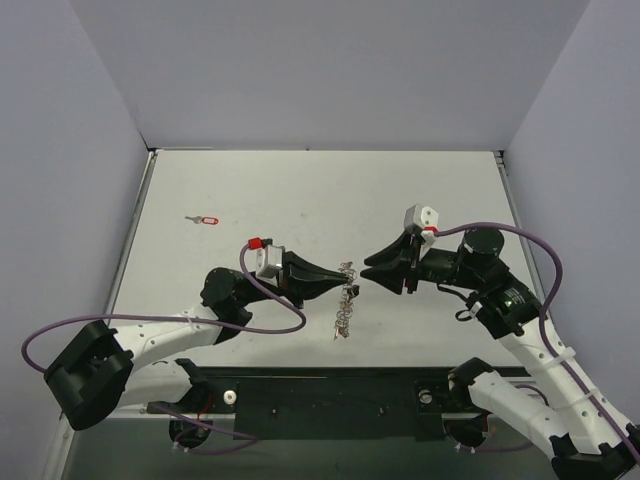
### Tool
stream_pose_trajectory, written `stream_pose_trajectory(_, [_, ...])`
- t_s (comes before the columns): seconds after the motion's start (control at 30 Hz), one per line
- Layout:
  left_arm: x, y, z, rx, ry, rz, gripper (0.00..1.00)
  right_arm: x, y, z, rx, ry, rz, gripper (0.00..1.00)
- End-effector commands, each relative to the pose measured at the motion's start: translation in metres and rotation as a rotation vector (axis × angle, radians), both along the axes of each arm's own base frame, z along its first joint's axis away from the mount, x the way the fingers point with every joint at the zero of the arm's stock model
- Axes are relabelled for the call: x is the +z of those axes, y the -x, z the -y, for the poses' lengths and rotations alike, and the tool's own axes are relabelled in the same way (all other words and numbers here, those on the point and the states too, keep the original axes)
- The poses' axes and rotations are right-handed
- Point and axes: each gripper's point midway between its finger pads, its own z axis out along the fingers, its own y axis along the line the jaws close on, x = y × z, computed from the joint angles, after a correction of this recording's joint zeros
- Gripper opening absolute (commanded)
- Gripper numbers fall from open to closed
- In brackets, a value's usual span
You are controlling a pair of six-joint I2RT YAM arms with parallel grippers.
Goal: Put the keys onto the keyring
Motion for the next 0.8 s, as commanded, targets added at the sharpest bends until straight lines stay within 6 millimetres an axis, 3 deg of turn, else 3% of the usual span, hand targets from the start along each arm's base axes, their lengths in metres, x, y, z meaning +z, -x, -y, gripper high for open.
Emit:
stream_pose_trajectory(0.0, [0.037,-0.005,-0.017,0.045,0.185,-0.039,0.00,0.035,-0.016,0.015,-0.130,-0.009,0.007,0.33])
stream_pose_trajectory(0.13, [0.041,-0.014,-0.021,0.095,0.227,-0.099,0.00,0.039,-0.018,0.021,-0.074,0.009,-0.143,0.52])
stream_pose_trajectory(0.17, [0.044,-0.012,-0.022,0.093,0.245,-0.107,0.00,0.038,-0.021,0.025,-0.081,0.027,-0.202,0.54])
stream_pose_trajectory(0.2, [0.043,-0.017,-0.023,0.111,0.259,-0.131,0.00,0.053,-0.017,0.027,-0.044,0.022,-0.190,0.55])
stream_pose_trajectory(0.23, [0.044,-0.017,-0.025,0.118,0.274,-0.136,0.00,0.040,-0.023,0.032,-0.064,0.047,-0.293,0.55])
stream_pose_trajectory(0.27, [0.044,-0.020,-0.026,0.127,0.283,-0.154,0.00,0.055,-0.023,0.034,-0.045,0.050,-0.255,0.56])
stream_pose_trajectory(0.3, [0.044,-0.021,-0.027,0.136,0.291,-0.160,0.00,0.033,-0.020,0.044,-0.061,0.121,-0.376,0.56])
stream_pose_trajectory(0.33, [0.045,-0.022,-0.028,0.141,0.297,-0.166,0.00,0.038,-0.022,0.055,-0.068,0.218,-0.239,0.56])
stream_pose_trajectory(0.37, [0.045,-0.022,-0.028,0.144,0.302,-0.173,0.00,0.012,-0.004,0.066,-0.025,0.343,-0.322,0.56])
stream_pose_trajectory(0.4, [0.046,-0.023,-0.028,0.150,0.305,-0.175,0.00,0.007,-0.006,0.078,0.000,0.456,-0.201,0.57])
stream_pose_trajectory(0.47, [0.047,-0.025,-0.029,0.164,0.315,-0.182,0.00,-0.009,-0.004,0.093,0.000,0.551,-0.195,0.57])
stream_pose_trajectory(0.5, [0.048,-0.024,-0.028,0.163,0.320,-0.184,0.00,-0.017,0.011,0.097,0.045,0.581,-0.224,0.57])
stream_pose_trajectory(0.53, [0.048,-0.024,-0.027,0.164,0.322,-0.182,0.00,-0.021,0.020,0.095,0.159,0.596,-0.126,0.57])
stream_pose_trajectory(0.57, [0.051,-0.021,-0.026,0.153,0.335,-0.175,0.00,-0.028,0.045,0.098,0.250,0.606,-0.185,0.57])
stream_pose_trajectory(0.6, [0.049,-0.020,-0.024,0.151,0.335,-0.168,0.00,-0.032,0.064,0.095,0.404,0.603,-0.104,0.57])
stream_pose_trajectory(0.77, [0.051,0.000,-0.012,0.066,0.344,-0.075,0.00,-0.037,0.075,0.077,0.588,0.551,0.050,0.56])
